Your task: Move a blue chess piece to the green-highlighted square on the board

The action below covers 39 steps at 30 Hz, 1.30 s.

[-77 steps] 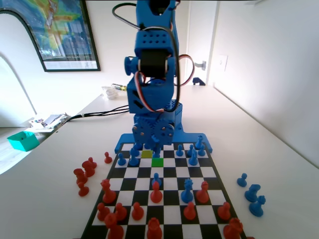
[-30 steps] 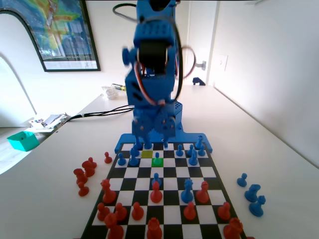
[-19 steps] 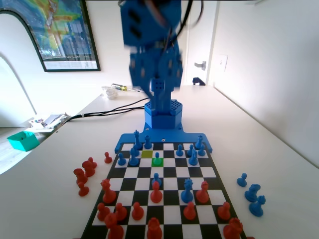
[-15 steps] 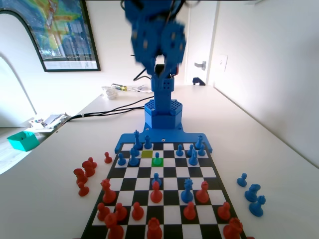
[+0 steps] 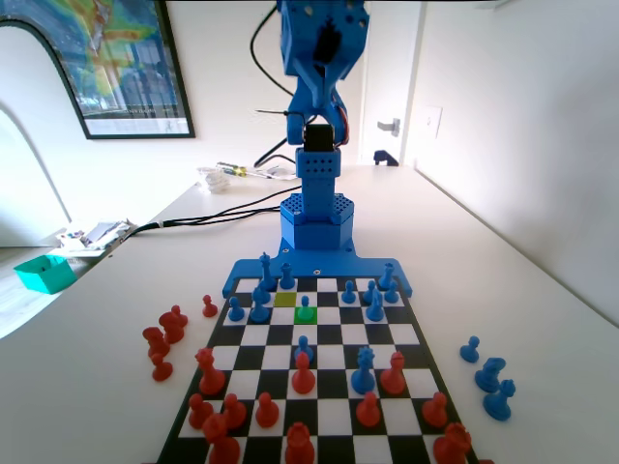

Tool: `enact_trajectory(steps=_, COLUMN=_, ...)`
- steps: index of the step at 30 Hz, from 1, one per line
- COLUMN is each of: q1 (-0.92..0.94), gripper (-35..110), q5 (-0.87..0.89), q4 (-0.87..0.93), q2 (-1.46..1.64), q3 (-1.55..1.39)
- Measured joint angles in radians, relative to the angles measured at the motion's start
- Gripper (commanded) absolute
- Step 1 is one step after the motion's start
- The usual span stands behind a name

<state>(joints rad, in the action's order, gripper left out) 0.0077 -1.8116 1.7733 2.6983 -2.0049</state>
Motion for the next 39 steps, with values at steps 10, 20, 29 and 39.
enact_trajectory(steps=10, q1=0.011, gripper=1, q5=0.008, q4=-0.106, q2=0.209, q3=-0.135)
enact_trajectory(steps=20, q1=0.029, gripper=1, q5=0.014, q4=-0.184, q2=0.345, q3=-0.169)
enact_trajectory(steps=29, q1=0.029, gripper=1, q5=0.028, q4=-0.184, q2=0.354, q3=-0.169)
enact_trajectory(steps=39, q1=0.029, gripper=1, q5=0.028, q4=-0.184, q2=0.354, q3=-0.169)
